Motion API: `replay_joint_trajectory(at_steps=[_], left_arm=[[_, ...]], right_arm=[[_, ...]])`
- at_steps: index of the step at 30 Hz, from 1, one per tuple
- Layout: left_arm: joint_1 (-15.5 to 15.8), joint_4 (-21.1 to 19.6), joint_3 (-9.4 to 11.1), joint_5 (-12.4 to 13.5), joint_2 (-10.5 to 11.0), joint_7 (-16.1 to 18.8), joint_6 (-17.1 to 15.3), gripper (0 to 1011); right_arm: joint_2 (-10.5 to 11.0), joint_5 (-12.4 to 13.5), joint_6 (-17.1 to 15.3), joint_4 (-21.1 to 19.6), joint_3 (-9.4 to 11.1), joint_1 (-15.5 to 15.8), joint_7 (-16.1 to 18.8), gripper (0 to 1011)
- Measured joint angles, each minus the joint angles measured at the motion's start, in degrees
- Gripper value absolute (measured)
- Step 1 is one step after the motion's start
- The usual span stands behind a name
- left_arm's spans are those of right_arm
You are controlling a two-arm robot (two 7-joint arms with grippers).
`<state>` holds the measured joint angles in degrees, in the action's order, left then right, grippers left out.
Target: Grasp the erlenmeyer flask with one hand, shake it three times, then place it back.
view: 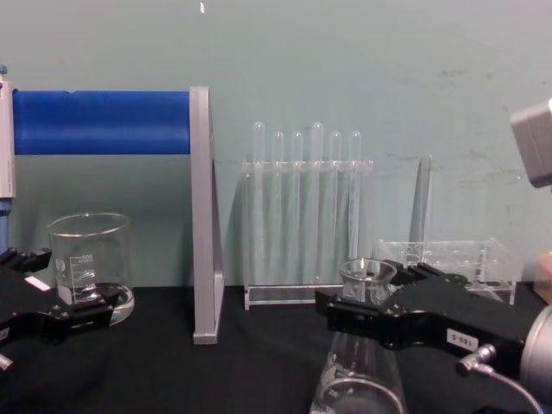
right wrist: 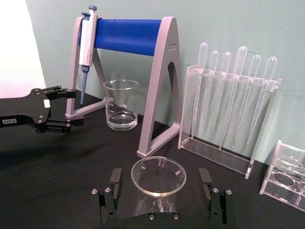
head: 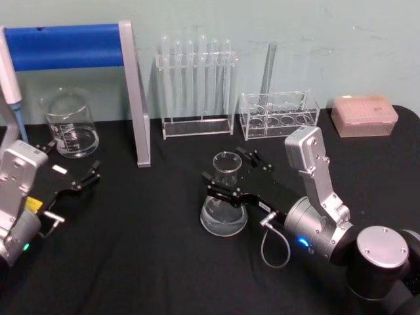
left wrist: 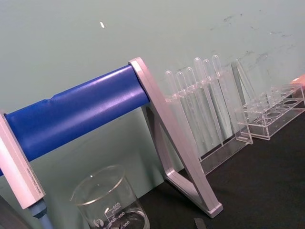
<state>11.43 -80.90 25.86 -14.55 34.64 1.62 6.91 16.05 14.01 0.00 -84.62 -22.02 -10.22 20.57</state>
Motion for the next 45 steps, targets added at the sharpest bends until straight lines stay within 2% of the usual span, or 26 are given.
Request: replay_joint_trajectory(at_steps=[9, 12, 19, 32, 38, 43, 45], left_arm=[[0.0, 0.0, 0.0, 0.0, 0.0, 0.0, 0.0, 1001], [0.0, 0.0, 0.0, 0.0, 0.0, 0.0, 0.0, 1001], [0.0, 0.0, 0.0, 0.0, 0.0, 0.0, 0.0, 1001], [0.0, 0.0, 0.0, 0.0, 0.0, 0.0, 0.0, 1001], [0.0, 0.0, 0.0, 0.0, 0.0, 0.0, 0.0, 1001], [0.0, 0.0, 0.0, 0.0, 0.0, 0.0, 0.0, 1001], [0.0, 0.0, 0.0, 0.0, 0.0, 0.0, 0.0, 1001]], right_arm=[[0.02, 0.0, -0.02, 0.0, 0.0, 0.0, 0.02, 1000], [0.63, 0.22, -0.56, -0.54, 0.23, 0.31, 0.31, 1000], [2.76, 1.19, -2.06, -3.18, 1.12, 2.08, 0.98, 1000], [8.05, 5.4, -3.51, -9.32, 3.94, 7.6, 2.9, 1000], [9.49, 6.42, -3.49, -11.23, 5.71, 10.25, 1.39, 1000], [9.19, 6.01, -2.45, -11.2, 6.84, 10.7, -0.78, 1000], [8.54, 5.03, -1.74, -10.58, 7.32, 10.49, -2.28, 1000]])
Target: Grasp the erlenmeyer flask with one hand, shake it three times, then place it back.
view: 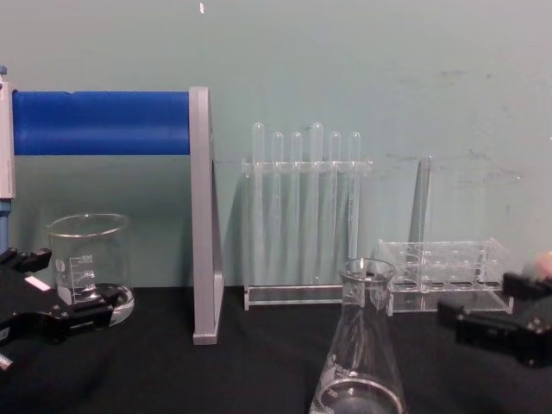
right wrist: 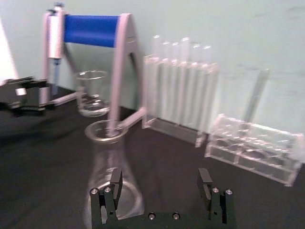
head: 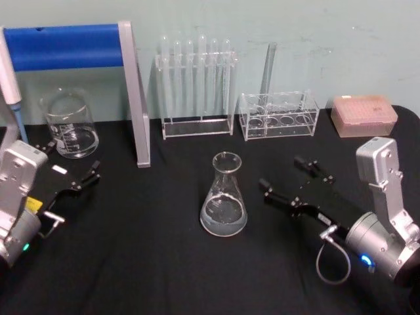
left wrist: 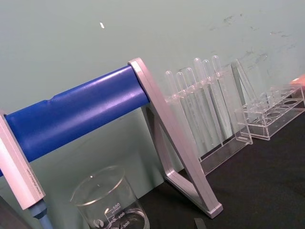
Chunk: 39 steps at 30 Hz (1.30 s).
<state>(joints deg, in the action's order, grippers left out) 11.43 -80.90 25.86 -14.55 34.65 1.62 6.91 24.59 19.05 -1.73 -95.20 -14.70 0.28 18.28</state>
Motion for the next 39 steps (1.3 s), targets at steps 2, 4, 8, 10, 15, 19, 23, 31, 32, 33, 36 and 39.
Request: replay_joint_trajectory(at_steps=[2, 4, 8, 10, 15, 19, 23, 31, 32, 33, 36, 39], left_arm=[[0.0, 0.0, 0.0, 0.0, 0.0, 0.0, 0.0, 1001], [0.0, 0.0, 0.0, 0.0, 0.0, 0.0, 0.0, 1001], [0.0, 0.0, 0.0, 0.0, 0.0, 0.0, 0.0, 1001], [0.0, 0.0, 0.0, 0.0, 0.0, 0.0, 0.0, 1002], [0.0, 0.0, 0.0, 0.0, 0.0, 0.0, 0.0, 1001], [0.0, 0.0, 0.0, 0.0, 0.0, 0.0, 0.0, 1001], [0.0, 0.0, 0.0, 0.0, 0.0, 0.0, 0.0, 1001], [0.0, 0.0, 0.0, 0.0, 0.0, 0.0, 0.0, 1001], [0.0, 0.0, 0.0, 0.0, 0.0, 0.0, 0.0, 1001], [0.0, 0.0, 0.0, 0.0, 0.0, 0.0, 0.0, 1001], [0.0, 0.0, 0.0, 0.0, 0.0, 0.0, 0.0, 1001], [0.0, 0.0, 0.0, 0.0, 0.0, 0.0, 0.0, 1001]], right_arm=[[-0.84, -1.3, 0.73, 0.93, 0.51, -0.52, -1.67, 1000], [-1.6, -2.58, 1.29, 1.87, 0.85, -1.05, -3.13, 1000], [-3.71, -5.76, 2.5, 4.55, 1.62, -2.65, -6.96, 1000], [-4.9, -7.47, 2.99, 6.39, 2.08, -3.7, -9.14, 1000], [-7.28, -12.43, 4.26, 11.14, 2.71, -6.38, -14.6, 1000], [-8.45, -16.08, 5.35, 14.34, 2.63, -8.14, -17.52, 1000], [-9.06, -18.95, 6.05, 16.55, 2.21, -9.21, -18.99, 1000], [-10.0, -22.31, 6.2, 18.55, 1.91, -10.0, -19.66, 1000], [-10.08, -22.46, 6.2, 18.59, 1.94, -10.01, -19.63, 1000], [-10.15, -22.59, 6.2, 18.63, 1.98, -10.02, -19.61, 1000], [-10.19, -22.71, 6.2, 18.67, 2.02, -10.04, -19.57, 1000], [-10.18, -22.69, 6.2, 18.67, 2.02, -10.06, -19.57, 1000]])
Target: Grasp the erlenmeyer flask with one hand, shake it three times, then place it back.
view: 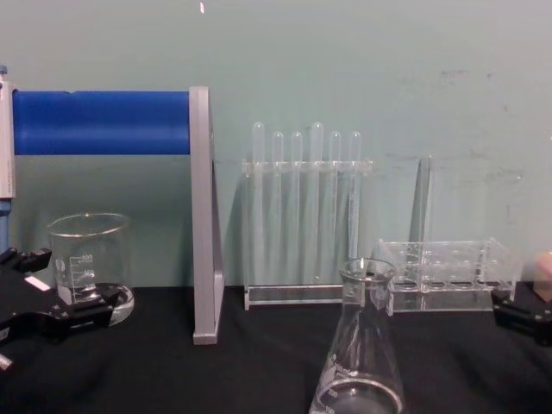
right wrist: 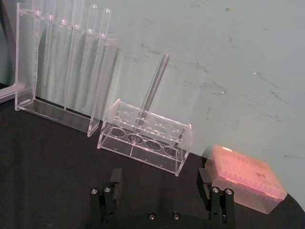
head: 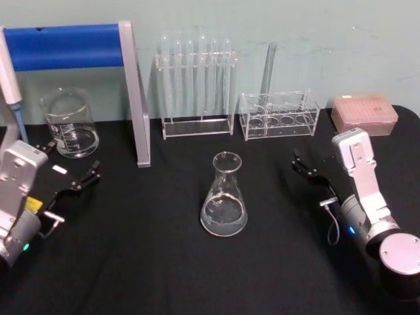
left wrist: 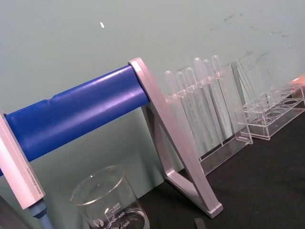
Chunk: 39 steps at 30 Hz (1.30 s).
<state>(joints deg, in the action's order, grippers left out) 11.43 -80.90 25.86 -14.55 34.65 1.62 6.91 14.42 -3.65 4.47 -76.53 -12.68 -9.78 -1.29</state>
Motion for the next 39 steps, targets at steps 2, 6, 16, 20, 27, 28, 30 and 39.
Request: replay_joint_trajectory(at_steps=[2, 6, 16, 20, 27, 28, 30, 39], left_arm=[[0.0, 0.0, 0.0, 0.0, 0.0, 0.0, 0.0, 1001], [0.0, 0.0, 0.0, 0.0, 0.0, 0.0, 0.0, 1001], [0.0, 0.0, 0.0, 0.0, 0.0, 0.0, 0.0, 1001], [0.0, 0.0, 0.0, 0.0, 0.0, 0.0, 0.0, 1001], [0.0, 0.0, 0.0, 0.0, 0.0, 0.0, 0.0, 1001], [0.0, 0.0, 0.0, 0.0, 0.0, 0.0, 0.0, 1001], [0.0, 0.0, 0.0, 0.0, 0.0, 0.0, 0.0, 1001], [0.0, 0.0, 0.0, 0.0, 0.0, 0.0, 0.0, 1001]], right_arm=[[0.01, 0.01, 0.0, 0.0, 0.0, -0.01, 0.0, 1000], [0.03, 0.02, -0.01, 0.0, -0.02, -0.02, 0.0, 1000], [0.08, 0.07, -0.02, -0.01, -0.08, -0.02, -0.03, 1000], [0.09, 0.09, -0.03, -0.02, -0.09, -0.01, -0.05, 1000], [0.09, 0.12, -0.03, -0.02, -0.09, -0.01, -0.08, 1000], [0.09, 0.12, -0.02, -0.02, -0.09, -0.01, -0.07, 1000], [0.09, 0.13, -0.02, -0.02, -0.09, -0.01, -0.07, 1000], [0.09, 0.17, -0.02, -0.02, -0.09, -0.01, -0.07, 1000]])
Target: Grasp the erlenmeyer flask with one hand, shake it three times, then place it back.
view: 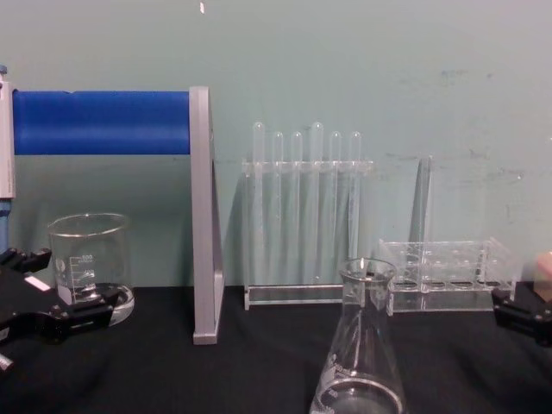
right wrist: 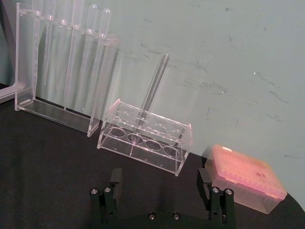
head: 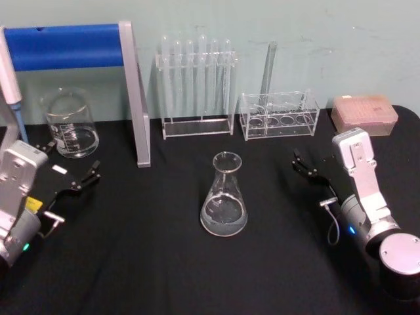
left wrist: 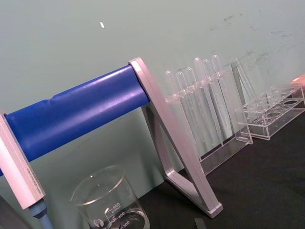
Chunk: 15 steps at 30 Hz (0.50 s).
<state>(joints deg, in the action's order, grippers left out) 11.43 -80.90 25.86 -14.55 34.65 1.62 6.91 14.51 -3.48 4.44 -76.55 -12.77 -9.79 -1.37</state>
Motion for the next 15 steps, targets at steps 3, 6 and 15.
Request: replay_joint_trajectory(at_steps=[3, 6, 15], left_arm=[[0.0, 0.0, 0.0, 0.0, 0.0, 0.0, 0.0, 1001], [0.0, 0.0, 0.0, 0.0, 0.0, 0.0, 0.0, 1001], [0.0, 0.0, 0.0, 0.0, 0.0, 0.0, 0.0, 1001]], right_arm=[[0.0, 0.0, 0.0, 0.0, 0.0, 0.0, 0.0, 1000], [0.0, 0.0, 0.0, 0.0, 0.0, 0.0, 0.0, 1000], [0.0, 0.0, 0.0, 0.0, 0.0, 0.0, 0.0, 1000]])
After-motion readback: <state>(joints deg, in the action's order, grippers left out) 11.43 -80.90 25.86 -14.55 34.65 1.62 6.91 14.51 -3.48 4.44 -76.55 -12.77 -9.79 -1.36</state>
